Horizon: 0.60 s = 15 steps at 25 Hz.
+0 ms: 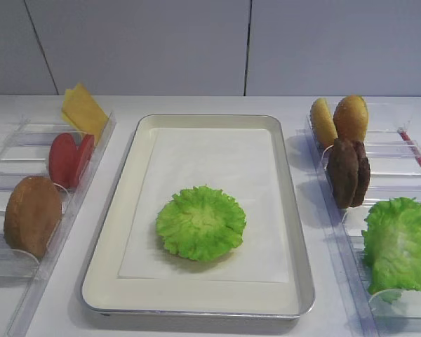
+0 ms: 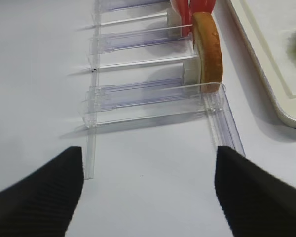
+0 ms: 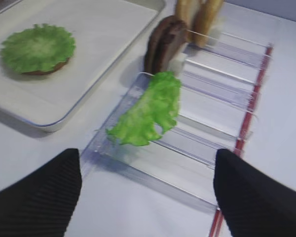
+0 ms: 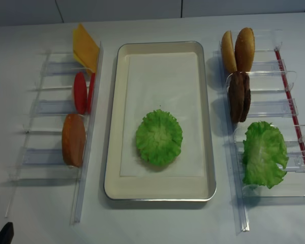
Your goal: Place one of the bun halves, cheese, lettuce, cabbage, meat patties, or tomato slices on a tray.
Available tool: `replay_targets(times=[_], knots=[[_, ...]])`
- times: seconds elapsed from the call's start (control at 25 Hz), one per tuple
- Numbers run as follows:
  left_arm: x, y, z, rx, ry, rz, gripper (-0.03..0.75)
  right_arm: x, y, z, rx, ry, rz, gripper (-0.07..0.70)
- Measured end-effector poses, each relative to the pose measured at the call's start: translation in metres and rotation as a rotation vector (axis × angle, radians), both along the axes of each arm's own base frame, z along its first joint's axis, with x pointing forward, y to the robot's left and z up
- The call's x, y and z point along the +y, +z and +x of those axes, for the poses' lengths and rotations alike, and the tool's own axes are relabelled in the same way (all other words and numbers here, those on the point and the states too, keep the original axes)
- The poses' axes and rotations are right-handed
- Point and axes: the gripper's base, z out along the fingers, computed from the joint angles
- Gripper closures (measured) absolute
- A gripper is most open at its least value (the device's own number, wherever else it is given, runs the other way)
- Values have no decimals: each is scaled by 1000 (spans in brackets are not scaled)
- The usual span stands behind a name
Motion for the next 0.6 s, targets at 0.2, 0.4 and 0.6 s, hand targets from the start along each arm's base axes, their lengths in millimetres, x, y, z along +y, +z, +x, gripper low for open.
replay_targets(times=[0.2,0.4,0.6], knots=[[0,0,0,0,0,0,185,5,0,-3,-3,-161,-23,44],[0,0,0,0,0,0,185,9,0,-4,-7,-227,-42,44],[0,0,0,0,0,0,185,10,0,-4,-4,-230,-40,45]])
